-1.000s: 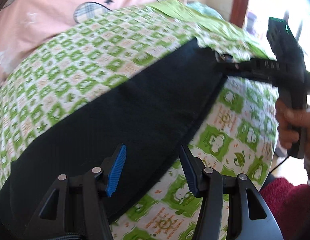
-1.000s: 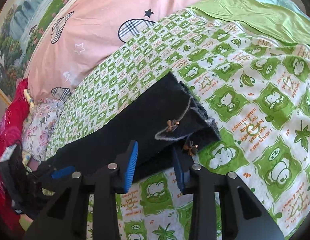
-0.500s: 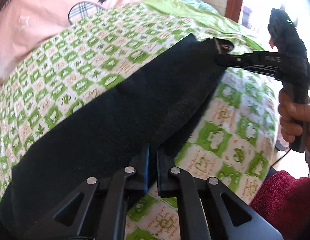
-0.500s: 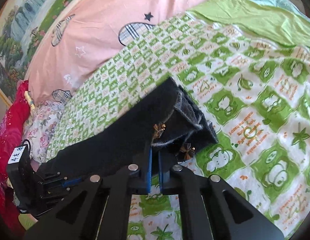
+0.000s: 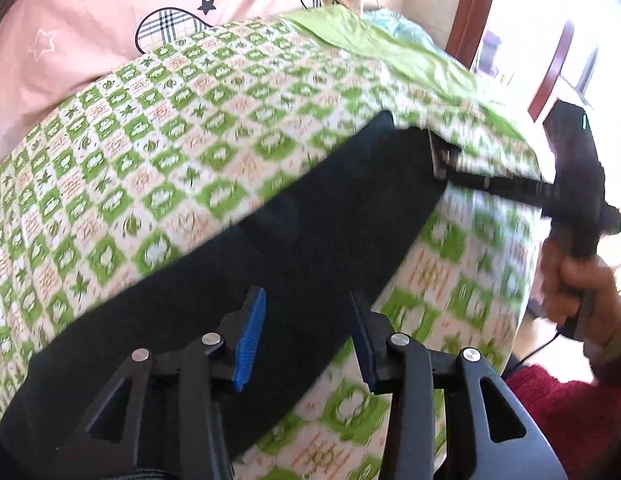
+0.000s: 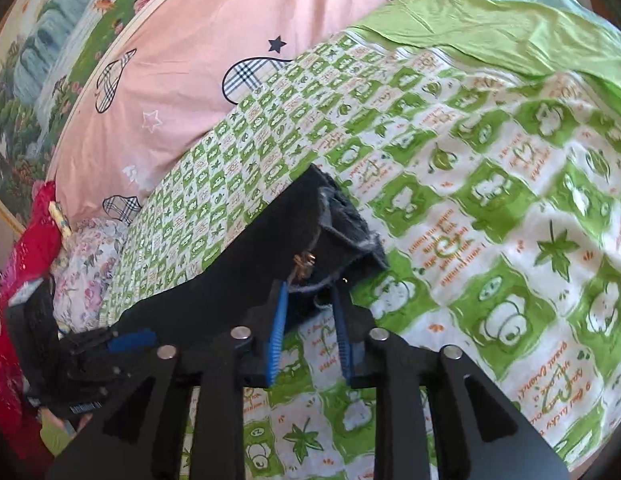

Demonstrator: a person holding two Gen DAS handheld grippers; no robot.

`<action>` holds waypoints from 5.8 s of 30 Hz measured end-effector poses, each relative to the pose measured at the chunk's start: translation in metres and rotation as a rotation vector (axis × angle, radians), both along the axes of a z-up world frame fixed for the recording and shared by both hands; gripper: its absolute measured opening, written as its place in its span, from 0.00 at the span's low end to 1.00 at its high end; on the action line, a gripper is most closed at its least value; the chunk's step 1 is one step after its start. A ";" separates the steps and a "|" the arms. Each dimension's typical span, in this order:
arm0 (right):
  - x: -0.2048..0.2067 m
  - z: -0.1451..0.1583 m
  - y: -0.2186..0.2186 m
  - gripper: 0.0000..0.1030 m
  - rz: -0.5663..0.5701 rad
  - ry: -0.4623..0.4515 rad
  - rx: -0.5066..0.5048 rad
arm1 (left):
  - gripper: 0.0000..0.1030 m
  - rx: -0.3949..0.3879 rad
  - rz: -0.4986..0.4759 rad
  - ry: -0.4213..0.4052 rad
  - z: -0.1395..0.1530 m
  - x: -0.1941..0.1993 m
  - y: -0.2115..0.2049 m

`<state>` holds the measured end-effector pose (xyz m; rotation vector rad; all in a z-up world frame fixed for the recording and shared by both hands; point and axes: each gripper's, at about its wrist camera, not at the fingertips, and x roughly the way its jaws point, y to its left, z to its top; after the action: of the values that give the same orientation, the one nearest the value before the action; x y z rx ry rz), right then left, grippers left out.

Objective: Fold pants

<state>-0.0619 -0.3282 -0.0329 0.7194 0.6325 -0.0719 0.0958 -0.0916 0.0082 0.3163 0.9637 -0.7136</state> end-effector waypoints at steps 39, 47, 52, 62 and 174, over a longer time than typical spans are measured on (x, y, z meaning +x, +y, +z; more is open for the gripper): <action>0.013 0.016 0.006 0.12 0.122 -0.166 0.092 | 0.09 -0.165 -0.248 0.185 0.013 0.100 -0.123; 0.022 0.057 0.058 0.12 0.317 -0.302 0.050 | 0.09 -0.302 -0.155 0.131 0.054 0.076 -0.050; 0.036 0.063 0.089 0.12 0.412 -0.315 0.025 | 0.09 -0.332 -0.097 0.089 0.064 0.061 -0.007; 0.063 0.048 0.139 0.12 0.553 -0.271 0.027 | 0.09 -0.384 0.061 0.095 0.044 0.048 0.067; 0.298 0.032 0.559 0.47 1.418 0.067 -0.345 | 0.29 -0.584 1.334 0.068 -0.062 -0.096 0.451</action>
<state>0.2365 0.2304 -0.0009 -0.1768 1.0408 1.0800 0.0001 0.3590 -0.0535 -0.8300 0.7686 0.2578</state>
